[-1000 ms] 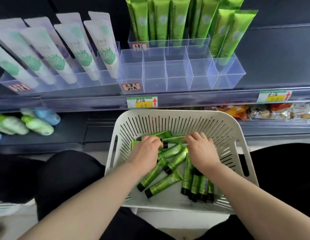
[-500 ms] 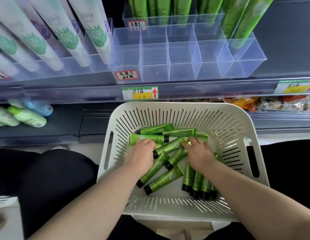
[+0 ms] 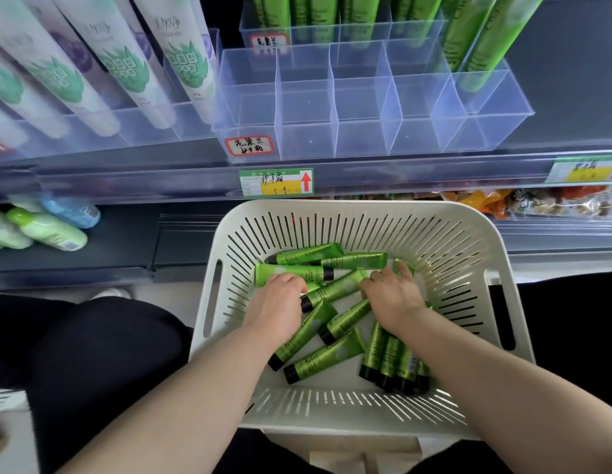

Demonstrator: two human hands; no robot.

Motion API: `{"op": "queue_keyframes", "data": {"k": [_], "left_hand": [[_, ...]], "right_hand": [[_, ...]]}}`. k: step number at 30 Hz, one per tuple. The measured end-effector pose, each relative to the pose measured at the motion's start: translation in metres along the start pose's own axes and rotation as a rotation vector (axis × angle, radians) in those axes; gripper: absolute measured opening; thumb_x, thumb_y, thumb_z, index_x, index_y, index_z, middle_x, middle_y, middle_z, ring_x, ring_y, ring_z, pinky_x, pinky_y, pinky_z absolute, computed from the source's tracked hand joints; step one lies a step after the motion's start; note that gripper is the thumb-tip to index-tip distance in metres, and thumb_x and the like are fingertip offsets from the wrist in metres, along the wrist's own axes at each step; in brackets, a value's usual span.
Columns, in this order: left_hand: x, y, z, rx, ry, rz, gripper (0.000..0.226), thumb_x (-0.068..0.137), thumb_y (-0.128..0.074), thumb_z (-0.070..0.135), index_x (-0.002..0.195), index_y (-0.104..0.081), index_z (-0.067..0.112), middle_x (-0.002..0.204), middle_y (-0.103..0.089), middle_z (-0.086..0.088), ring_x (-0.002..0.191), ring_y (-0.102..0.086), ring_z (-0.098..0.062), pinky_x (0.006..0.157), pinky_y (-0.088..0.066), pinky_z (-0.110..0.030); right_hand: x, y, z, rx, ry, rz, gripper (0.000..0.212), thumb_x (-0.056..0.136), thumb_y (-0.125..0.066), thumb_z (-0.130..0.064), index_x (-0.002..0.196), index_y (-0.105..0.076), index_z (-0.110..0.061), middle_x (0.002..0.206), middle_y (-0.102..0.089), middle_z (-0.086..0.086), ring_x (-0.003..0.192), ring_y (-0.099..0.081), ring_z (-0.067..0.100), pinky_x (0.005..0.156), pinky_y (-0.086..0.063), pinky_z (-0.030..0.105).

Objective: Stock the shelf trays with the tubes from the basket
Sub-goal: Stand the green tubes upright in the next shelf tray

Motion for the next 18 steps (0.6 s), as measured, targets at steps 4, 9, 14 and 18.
{"op": "queue_keyframes", "data": {"k": [4, 9, 14, 18], "left_hand": [[0.0, -0.003, 0.001, 0.01, 0.006, -0.022, 0.03, 0.093, -0.056, 0.01, 0.12, -0.06, 0.021, 0.122, -0.061, 0.006, 0.113, -0.055, -0.011, 0.093, -0.05, -0.029], [-0.002, -0.015, 0.004, 0.043, 0.044, -0.155, 0.01, 0.092, -0.057, 0.01, 0.099, -0.06, 0.015, 0.088, -0.063, 0.001, 0.074, -0.06, -0.014, 0.065, -0.055, -0.034], [0.001, -0.032, 0.009, 0.127, 0.108, -0.291, 0.007, 0.089, -0.053, 0.012, 0.092, -0.047, 0.015, 0.072, -0.049, 0.0, 0.062, -0.048, -0.019, 0.052, -0.038, -0.032], [0.002, -0.049, 0.015, 0.192, 0.149, -0.387, 0.02, 0.09, -0.059, 0.014, 0.108, -0.05, 0.011, 0.089, -0.059, -0.006, 0.073, -0.051, -0.023, 0.059, -0.041, -0.034]], "right_hand": [[-0.011, 0.024, 0.005, 0.138, 0.026, 0.058, 0.031, 0.086, -0.058, -0.008, 0.11, -0.059, -0.028, 0.116, -0.057, -0.003, 0.108, -0.056, 0.022, 0.111, -0.026, 0.043], [-0.031, 0.045, 0.006, 0.324, 0.077, 0.093, 0.021, 0.087, -0.063, -0.025, 0.107, -0.058, -0.029, 0.1, -0.051, -0.009, 0.093, -0.057, 0.017, 0.069, -0.041, 0.027], [-0.048, 0.056, 0.014, 0.408, 0.063, 0.178, 0.013, 0.085, -0.065, -0.023, 0.097, -0.063, -0.026, 0.1, -0.057, -0.007, 0.092, -0.056, 0.017, 0.077, -0.05, 0.033], [-0.056, 0.054, 0.021, 0.437, 0.033, 0.198, 0.014, 0.085, -0.064, -0.023, 0.098, -0.065, -0.026, 0.1, -0.059, -0.007, 0.091, -0.058, 0.017, 0.076, -0.05, 0.033]]}}
Point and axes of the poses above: each hand's wrist, its own x-axis towards the middle knuckle, its own y-axis out of the back of the hand, z = x × y, the point moved 7 cm from there along x, towards the middle knuckle
